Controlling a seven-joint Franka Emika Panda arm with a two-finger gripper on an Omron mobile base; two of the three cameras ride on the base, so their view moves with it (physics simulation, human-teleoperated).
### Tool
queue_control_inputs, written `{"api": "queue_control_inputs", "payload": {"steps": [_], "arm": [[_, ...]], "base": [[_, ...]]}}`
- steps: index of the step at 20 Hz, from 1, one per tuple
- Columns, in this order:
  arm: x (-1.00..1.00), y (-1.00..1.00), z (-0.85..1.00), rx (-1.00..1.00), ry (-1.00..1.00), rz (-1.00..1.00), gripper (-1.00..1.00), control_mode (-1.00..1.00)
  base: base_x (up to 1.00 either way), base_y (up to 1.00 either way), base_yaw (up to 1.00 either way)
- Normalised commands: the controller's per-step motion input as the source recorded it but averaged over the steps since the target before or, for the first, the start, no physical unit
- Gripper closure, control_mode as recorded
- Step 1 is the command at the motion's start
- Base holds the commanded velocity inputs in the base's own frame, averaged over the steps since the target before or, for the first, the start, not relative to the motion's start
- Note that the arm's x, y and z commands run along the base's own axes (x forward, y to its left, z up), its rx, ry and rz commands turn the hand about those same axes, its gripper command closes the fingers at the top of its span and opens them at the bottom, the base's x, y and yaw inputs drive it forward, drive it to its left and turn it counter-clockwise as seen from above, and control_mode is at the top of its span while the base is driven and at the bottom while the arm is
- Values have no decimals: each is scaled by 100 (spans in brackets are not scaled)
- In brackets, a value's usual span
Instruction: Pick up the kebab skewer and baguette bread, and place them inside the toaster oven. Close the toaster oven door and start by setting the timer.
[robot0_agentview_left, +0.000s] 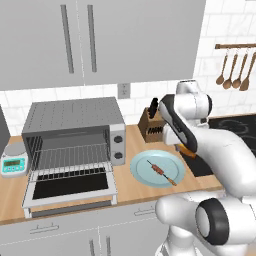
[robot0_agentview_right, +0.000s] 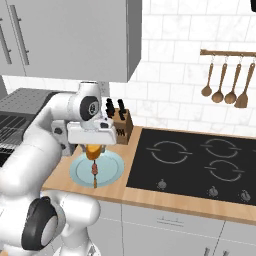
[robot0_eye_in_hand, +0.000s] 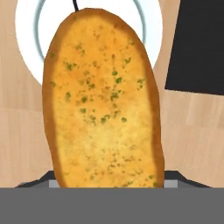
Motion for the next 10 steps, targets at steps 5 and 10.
{"api": "queue_control_inputs", "payload": {"steps": [5, 10], "arm": [[-40, 35, 60, 0, 3, 10, 100, -100], [-27, 57, 55, 0, 5, 16, 100, -100]], "base": [[0, 0, 0], [0, 0, 0]]}}
